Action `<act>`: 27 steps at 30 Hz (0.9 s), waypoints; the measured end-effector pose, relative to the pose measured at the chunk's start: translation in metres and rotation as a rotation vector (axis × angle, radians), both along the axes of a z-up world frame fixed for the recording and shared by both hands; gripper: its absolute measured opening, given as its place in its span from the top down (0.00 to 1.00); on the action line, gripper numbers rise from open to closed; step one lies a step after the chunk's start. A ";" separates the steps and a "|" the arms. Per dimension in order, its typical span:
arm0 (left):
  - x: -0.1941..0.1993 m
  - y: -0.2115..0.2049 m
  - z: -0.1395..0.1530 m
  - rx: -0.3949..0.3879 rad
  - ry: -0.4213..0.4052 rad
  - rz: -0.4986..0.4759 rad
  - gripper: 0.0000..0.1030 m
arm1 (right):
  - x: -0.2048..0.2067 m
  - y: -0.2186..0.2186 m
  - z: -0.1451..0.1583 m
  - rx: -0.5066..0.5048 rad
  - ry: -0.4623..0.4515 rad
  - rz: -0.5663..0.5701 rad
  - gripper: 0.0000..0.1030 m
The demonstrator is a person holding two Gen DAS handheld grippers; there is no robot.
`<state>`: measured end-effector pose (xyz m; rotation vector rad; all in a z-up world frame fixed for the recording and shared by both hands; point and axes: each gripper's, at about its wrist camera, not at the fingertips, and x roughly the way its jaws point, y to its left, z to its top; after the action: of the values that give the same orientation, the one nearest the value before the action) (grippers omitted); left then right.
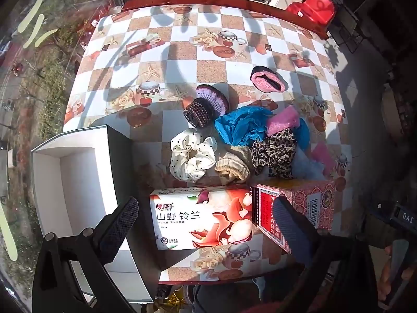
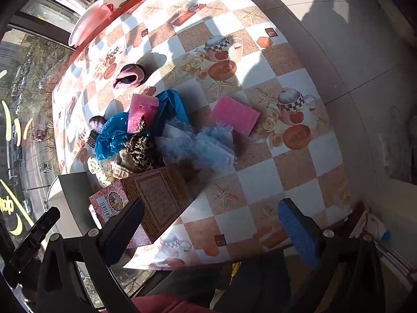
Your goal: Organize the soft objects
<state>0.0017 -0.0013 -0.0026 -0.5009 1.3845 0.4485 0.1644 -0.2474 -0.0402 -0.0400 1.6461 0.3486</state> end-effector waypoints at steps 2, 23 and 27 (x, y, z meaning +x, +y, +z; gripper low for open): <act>0.002 -0.003 -0.004 0.000 0.017 -0.004 0.00 | 0.000 0.001 -0.003 -0.005 0.009 -0.001 0.00; 0.004 0.005 -0.013 -0.045 0.017 0.002 0.00 | 0.000 0.019 -0.009 -0.027 0.031 0.023 0.00; 0.003 0.007 -0.012 0.000 0.001 0.001 0.00 | 0.000 0.019 -0.010 -0.027 0.031 0.022 0.00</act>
<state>0.0052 0.0058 -0.0147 -0.5012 1.3852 0.4495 0.1640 -0.2281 -0.0500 -0.0737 1.6826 0.3454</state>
